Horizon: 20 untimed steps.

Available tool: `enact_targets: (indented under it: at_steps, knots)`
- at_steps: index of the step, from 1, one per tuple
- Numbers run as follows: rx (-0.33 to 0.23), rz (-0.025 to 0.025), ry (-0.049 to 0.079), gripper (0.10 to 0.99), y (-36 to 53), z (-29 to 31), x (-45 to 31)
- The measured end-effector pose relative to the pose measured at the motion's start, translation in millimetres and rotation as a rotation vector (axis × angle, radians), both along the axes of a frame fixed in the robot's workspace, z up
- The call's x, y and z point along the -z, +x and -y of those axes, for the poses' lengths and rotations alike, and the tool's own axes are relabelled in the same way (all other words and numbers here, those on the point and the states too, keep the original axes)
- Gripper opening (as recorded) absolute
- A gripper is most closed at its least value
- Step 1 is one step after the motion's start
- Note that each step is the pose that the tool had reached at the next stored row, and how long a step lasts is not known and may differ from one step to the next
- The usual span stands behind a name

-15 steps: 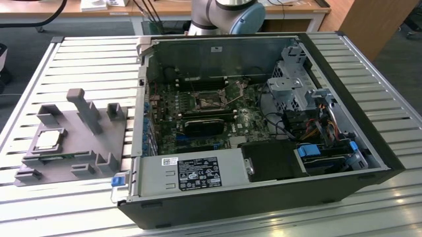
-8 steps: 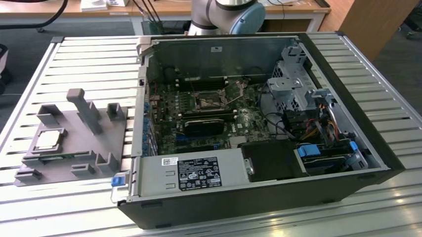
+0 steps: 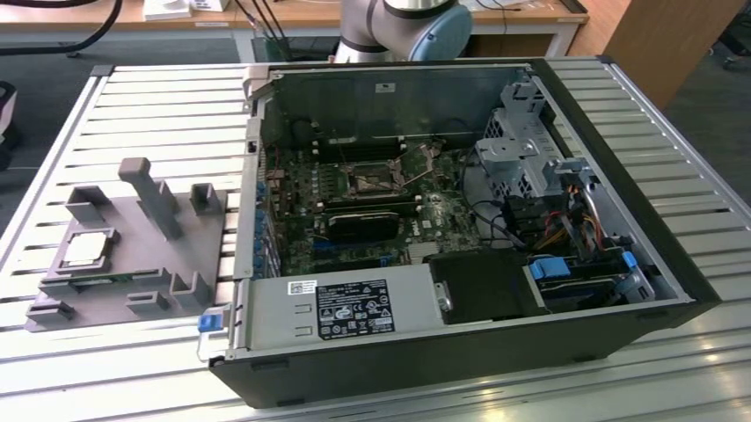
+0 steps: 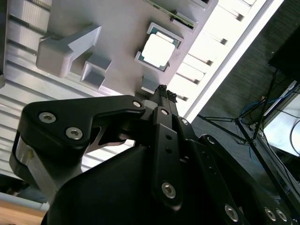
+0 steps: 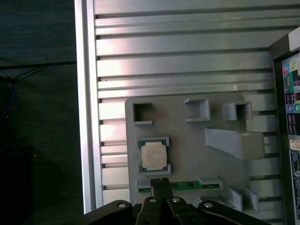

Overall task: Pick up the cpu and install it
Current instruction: 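Pick up the cpu and move it towards the insertion slot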

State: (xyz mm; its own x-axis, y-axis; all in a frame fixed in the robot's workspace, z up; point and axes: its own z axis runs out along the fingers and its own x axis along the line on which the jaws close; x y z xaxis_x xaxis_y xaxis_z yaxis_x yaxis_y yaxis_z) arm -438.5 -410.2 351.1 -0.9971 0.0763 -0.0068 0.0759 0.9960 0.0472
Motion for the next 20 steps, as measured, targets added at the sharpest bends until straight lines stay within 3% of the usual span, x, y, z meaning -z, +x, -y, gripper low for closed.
enact_targets:
  at_steps: [20]
  knots:
    - [0.000,0.0002,0.000,0.106,0.0,0.0,6.7]
